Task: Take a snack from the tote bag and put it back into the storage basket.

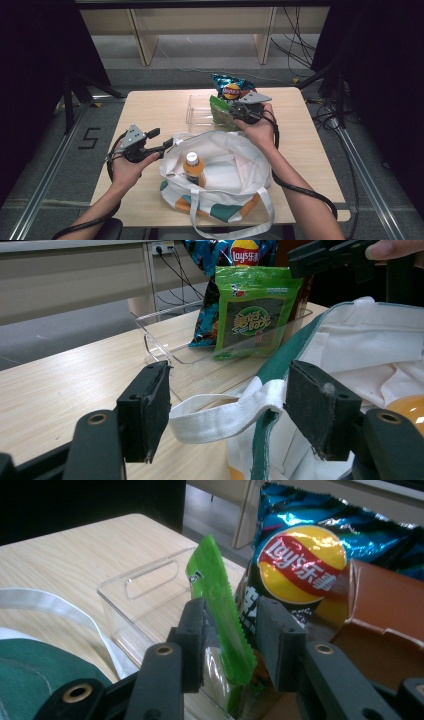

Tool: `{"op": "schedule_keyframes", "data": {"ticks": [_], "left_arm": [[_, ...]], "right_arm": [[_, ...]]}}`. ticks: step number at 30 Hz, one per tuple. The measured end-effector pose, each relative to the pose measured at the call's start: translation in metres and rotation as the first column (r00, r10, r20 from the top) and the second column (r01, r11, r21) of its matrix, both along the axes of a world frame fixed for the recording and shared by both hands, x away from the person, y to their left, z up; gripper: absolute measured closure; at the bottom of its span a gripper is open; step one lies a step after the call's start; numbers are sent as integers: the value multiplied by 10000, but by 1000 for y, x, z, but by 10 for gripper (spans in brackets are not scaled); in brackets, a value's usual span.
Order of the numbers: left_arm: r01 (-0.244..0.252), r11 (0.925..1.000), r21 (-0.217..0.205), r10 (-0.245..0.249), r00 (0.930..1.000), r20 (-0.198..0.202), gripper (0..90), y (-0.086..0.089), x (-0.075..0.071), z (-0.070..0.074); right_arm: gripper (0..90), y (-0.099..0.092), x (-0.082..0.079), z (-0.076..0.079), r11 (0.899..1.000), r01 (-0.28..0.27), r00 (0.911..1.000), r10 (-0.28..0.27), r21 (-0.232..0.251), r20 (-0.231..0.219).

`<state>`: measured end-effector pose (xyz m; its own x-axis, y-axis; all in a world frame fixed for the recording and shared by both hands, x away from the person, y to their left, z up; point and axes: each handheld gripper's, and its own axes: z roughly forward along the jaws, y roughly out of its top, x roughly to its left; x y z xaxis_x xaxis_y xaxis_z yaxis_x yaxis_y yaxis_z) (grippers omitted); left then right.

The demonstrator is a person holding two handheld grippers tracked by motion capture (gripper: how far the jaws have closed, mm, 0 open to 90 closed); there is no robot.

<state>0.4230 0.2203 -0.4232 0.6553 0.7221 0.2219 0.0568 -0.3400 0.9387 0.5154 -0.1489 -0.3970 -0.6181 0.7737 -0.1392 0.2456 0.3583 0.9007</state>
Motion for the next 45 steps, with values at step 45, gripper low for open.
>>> {"op": "schedule_keyframes", "data": {"ticks": [45], "left_arm": [[31, 10000, -53, -31, 10000, -19, 338, -4, -1, 1]], "right_arm": [[486, -58, -62, 20, 9883, 68, 9991, -5, 1521, -414]]}}
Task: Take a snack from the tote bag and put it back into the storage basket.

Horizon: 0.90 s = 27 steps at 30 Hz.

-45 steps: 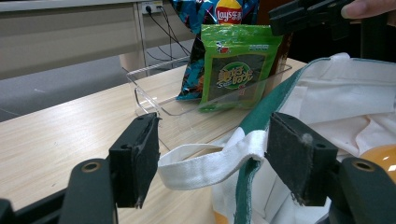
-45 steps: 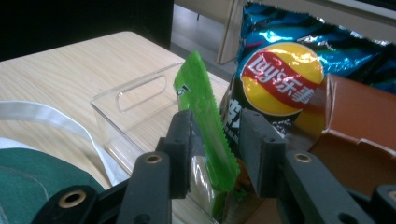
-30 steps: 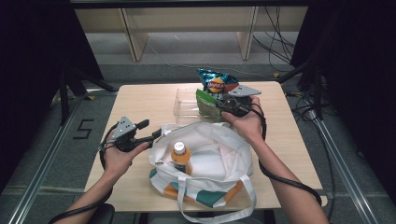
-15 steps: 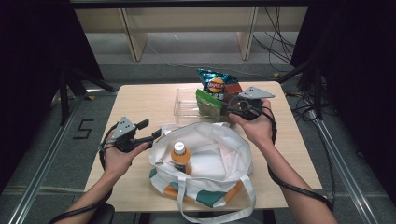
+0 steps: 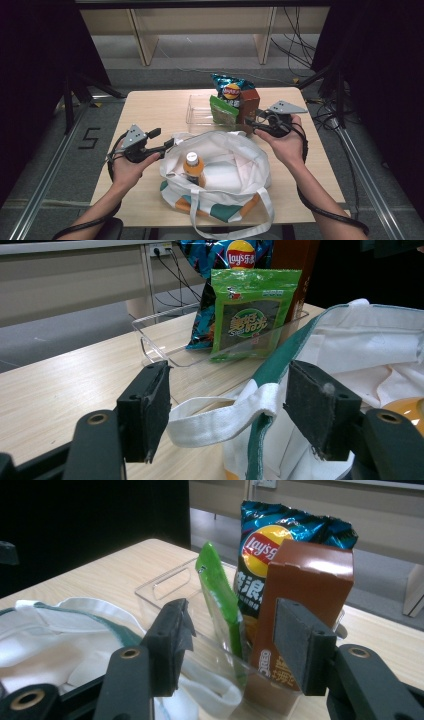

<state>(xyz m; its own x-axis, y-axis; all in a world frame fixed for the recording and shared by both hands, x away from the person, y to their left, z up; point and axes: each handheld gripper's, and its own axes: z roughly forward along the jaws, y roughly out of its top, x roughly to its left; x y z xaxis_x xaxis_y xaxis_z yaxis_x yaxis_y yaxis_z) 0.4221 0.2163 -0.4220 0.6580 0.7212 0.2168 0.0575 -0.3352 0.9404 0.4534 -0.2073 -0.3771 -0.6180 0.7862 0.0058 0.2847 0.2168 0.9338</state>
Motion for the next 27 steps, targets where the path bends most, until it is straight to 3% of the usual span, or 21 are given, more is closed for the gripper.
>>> {"op": "schedule_keyframes", "data": {"ticks": [1, 4, 6, 9, 11, 12, 14, 16, 18, 19, 20, 21, 22, 27], "left_arm": [[8, 10000, -10, -8, 10000, -10, 338, 0, 0, 0], [54, 10000, -76, -53, 10000, 62, 338, -1, 1, -1], [36, 10000, -55, -36, 10000, 50, 338, -1, 1, -1], [10, 10000, -15, -10, 10000, 35, 338, -1, 1, -1], [-24, 10000, 73, 24, 10000, -25, 338, -1, 0, -1], [-27, 10000, 72, 28, 10000, -33, 337, -1, 0, -1], [-23, 10000, 69, 24, 10000, -40, 338, -1, 0, -1], [-39, 10000, 76, 39, 10000, -34, 337, -1, 0, 0], [-34, 10000, 76, 35, 10000, -39, 337, -1, 0, 0], [-38, 10000, 88, 38, 10000, -38, 338, -1, 0, 0], [-34, 10000, 84, 34, 10000, -40, 338, -1, 0, -1], [-33, 10000, 91, 33, 10000, -43, 338, -1, 0, -1], [-40, 10000, 90, 41, 10000, -51, 338, -1, -1, -1], [-21, 10000, 83, 21, 10000, -22, 338, -1, -1, 0]], "right_arm": [[486, -1, -1, -1, 9998, 13, 10000, -12, 177, -57], [484, -7, -6, -3, 9999, 63, 10000, -63, 91, -47], [483, -9, -10, -4, 9996, 34, 9995, -26, 266, -302], [482, -14, -17, -7, 9993, 163, 9997, -156, 333, -210], [482, -16, -23, -11, 9992, 178, 9990, -163, 361, -423], [481, -16, -28, -12, 9992, 169, 9972, -142, 359, -736], [481, -18, -30, -18, 9997, 64, 9993, -55, 248, -364], [480, -18, -35, -20, 9997, -104, 9981, 117, 224, -602], [479, -18, -37, -22, 9995, -139, 9987, 152, 279, -485], [478, -17, -40, -23, 9993, -69, 9978, 93, 371, -659], [477, -18, -42, -23, 9997, -87, 9989, 98, 227, -467], [476, -17, -44, -23, 9991, -54, 9985, 77, 417, -550], [474, -18, -45, -23, 9997, -153, 9989, 163, 207, -447], [472, -20, -58, -27, 9995, -122, 9979, 140, 282, -626]]}}
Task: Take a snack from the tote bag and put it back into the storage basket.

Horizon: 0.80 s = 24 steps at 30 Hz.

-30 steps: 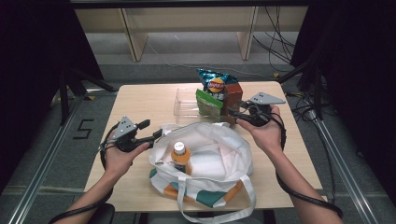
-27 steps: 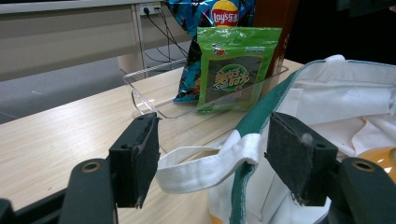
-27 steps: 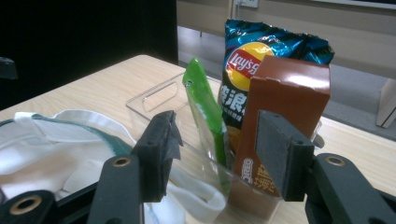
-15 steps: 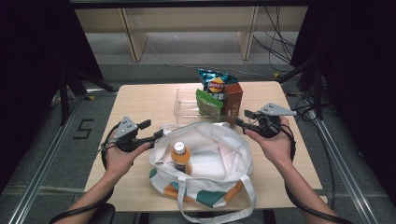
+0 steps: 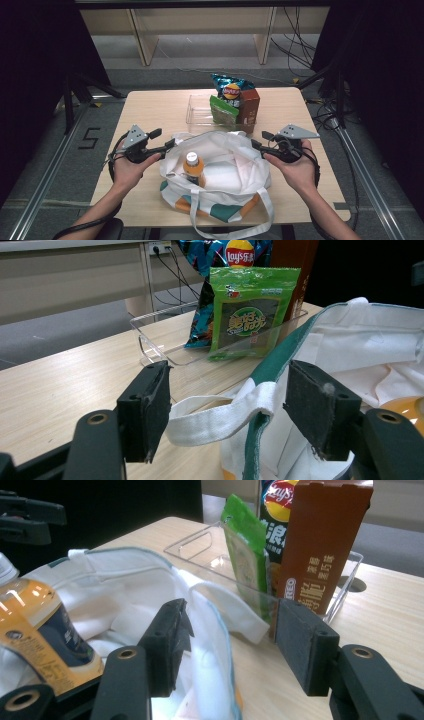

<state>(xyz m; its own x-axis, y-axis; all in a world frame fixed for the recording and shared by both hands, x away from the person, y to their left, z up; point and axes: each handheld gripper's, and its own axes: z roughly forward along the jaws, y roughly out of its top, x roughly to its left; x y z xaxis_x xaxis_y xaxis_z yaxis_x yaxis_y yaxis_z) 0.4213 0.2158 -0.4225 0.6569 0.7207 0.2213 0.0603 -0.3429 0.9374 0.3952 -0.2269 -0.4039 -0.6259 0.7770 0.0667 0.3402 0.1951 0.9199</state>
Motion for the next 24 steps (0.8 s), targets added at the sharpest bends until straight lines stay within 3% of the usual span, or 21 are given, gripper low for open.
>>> {"op": "schedule_keyframes", "data": {"ticks": [1, 7, 11, 12, 16, 17, 21, 24], "left_arm": [[78, 9999, -144, -77, 9999, 81, 339, 0, 1, -1], [58, 9999, -121, -57, 10000, 65, 335, 3, 0, 1], [75, 9996, -259, -70, 9998, 182, 325, 5, -3, 3], [83, 9995, -300, -77, 9998, 206, 323, 5, -4, 4], [128, 9993, -356, -120, 9997, 222, 325, 5, -6, 7], [144, 9992, -370, -136, 9996, 228, 330, 4, -6, 7], [318, 9985, -449, -309, 9993, 201, 340, -1, -8, 9], [526, 9966, -630, -510, 9983, 274, 345, -3, -10, 10]], "right_arm": [[472, -1, -1, -1, 10000, 2, 10000, -2, 36, -29], [470, -10, -13, -6, 9999, 99, 9999, -99, 90, 28], [469, -16, -22, -7, 9988, 249, 9993, -236, 415, -303], [469, -19, -23, -8, 9992, 316, 9995, -314, 263, -89], [469, -25, -29, -9, 9979, 594, 9980, -588, 275, -222], [469, -27, -28, -11, 9984, 535, 9986, -536, 193, 40], [473, -29, -28, -14, 9974, 573, 9980, -560, 443, -303], [476, -31, -28, -15, 9972, 651, 9973, -638, 359, -362]]}}
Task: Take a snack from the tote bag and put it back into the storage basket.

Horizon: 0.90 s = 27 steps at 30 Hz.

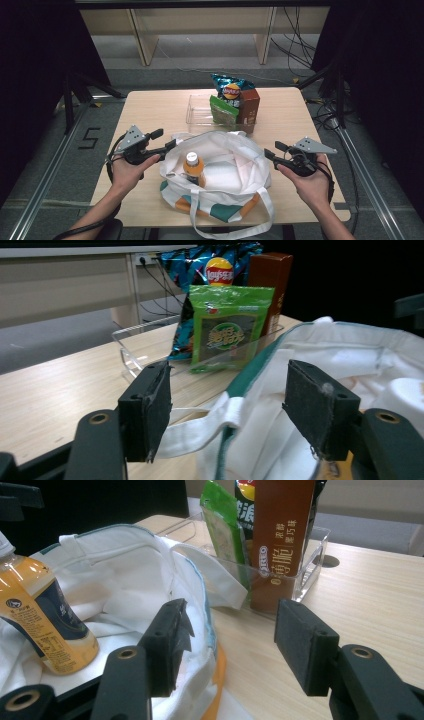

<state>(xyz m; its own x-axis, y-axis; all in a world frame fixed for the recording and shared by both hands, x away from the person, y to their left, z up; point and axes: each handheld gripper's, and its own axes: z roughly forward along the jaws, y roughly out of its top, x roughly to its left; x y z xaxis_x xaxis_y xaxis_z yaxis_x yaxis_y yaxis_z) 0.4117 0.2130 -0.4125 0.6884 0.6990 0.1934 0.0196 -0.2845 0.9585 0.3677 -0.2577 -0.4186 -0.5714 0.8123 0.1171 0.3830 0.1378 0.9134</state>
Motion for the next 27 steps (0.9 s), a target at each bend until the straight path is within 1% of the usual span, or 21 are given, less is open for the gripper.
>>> {"op": "schedule_keyframes", "data": {"ticks": [1, 3, 4, 6, 7, 8, 9, 10, 11, 12, 13, 14, 16, 17, 18, 21, 22, 24, 25, 26, 27], "left_arm": [[-37, 10000, 63, 37, 10000, -30, 347, 0, -1, 1], [60, 10000, -33, -60, 10000, -8, 347, -2, -5, 3], [111, 9999, -97, -111, 9999, 8, 347, -3, -6, 5], [204, 9996, -206, -204, 9998, 35, 347, -5, -10, 7], [242, 9994, -231, -241, 9997, 53, 347, -6, -11, 8], [340, 9989, -330, -336, 9994, 109, 347, -8, -12, 9], [328, 9990, -299, -327, 9995, 54, 347, -9, -15, 10], [373, 9989, -301, -372, 9993, 40, 347, -11, -16, 10], [403, 9986, -331, -402, 9992, 35, 347, -12, -17, 10], [447, 9985, -329, -445, 9990, 47, 347, -13, -18, 10], [592, 9971, -487, -587, 9982, 109, 346, -14, -18, 10], [515, 9980, -360, -515, 9987, 16, 347, -14, -20, 11], [556, 9979, -334, -556, 9985, 6, 347, -15, -22, 11], [617, 9972, -428, -615, 9981, 43, 347, -15, -23, 11], [604, 9974, -392, -605, 9982, 0, 347, -15, -24, 11], [700, 9967, -416, -701, 9975, 0, 347, -18, -27, 12], [734, 9963, -444, -736, 9973, -14, 347, -19, -29, 12], [781, 9960, -433, -783, 9969, -22, 348, -21, -30, 12], [803, 9959, -422, -805, 9967, -36, 348, -22, -31, 12], [835, 9955, -448, -838, 9965, -44, 349, -24, -31, 11], [855, 9955, -413, -858, 9963, -47, 349, -24, -32, 11]], "right_arm": [[476, -1, 2, -1, 10000, -39, 9998, 40, -21, 171], [476, -3, 1, -1, 10000, -17, 10000, 17, 60, -28], [476, -3, 1, -1, 10000, 14, 10000, -14, 45, -34], [476, -4, 3, -1, 10000, -3, 9998, 4, -71, 201], [476, -3, 1, -1, 9999, 146, 9999, -146, 50, 12], [476, -3, 1, 0, 9998, 161, 9999, -161, 66, -19], [476, -4, 2, -1, 9998, 163, 9999, -163, 76, 48], [476, -6, 3, -1, 10000, 74, 9996, -73, -35, 277], [476, -5, 2, 0, 9997, 216, 9997, -216, 68, 115], [476, -7, 3, 1, 9998, 181, 9997, -180, -37, 178], [476, -8, 2, 1, 9998, 205, 9997, -204, -37, 144], [476, -7, 1, 1, 9993, 283, 9996, -282, 231, -47], [477, -7, 2, 0, 9991, 356, 9993, -358, 212, 83], [476, -8, 2, 0, 9992, 389, 9992, -390, 73, 39], [477, -9, 3, -1, 9996, 289, 9993, -289, -4, 247], [477, -9, 3, 0, 9994, 344, 9993, -344, -3, 174], [477, -8, 2, 0, 9992, 386, 9992, -387, 82, 40], [477, -7, 2, 0, 9990, 395, 9992, -396, 202, 53], [477, -7, 1, 1, 9993, 335, 9994, -335, 192, -29], [477, -6, 1, 1, 9991, 350, 9994, -350, 231, -9], [477, -8, 3, 1, 9998, 218, 9992, -218, 7, 329]]}}
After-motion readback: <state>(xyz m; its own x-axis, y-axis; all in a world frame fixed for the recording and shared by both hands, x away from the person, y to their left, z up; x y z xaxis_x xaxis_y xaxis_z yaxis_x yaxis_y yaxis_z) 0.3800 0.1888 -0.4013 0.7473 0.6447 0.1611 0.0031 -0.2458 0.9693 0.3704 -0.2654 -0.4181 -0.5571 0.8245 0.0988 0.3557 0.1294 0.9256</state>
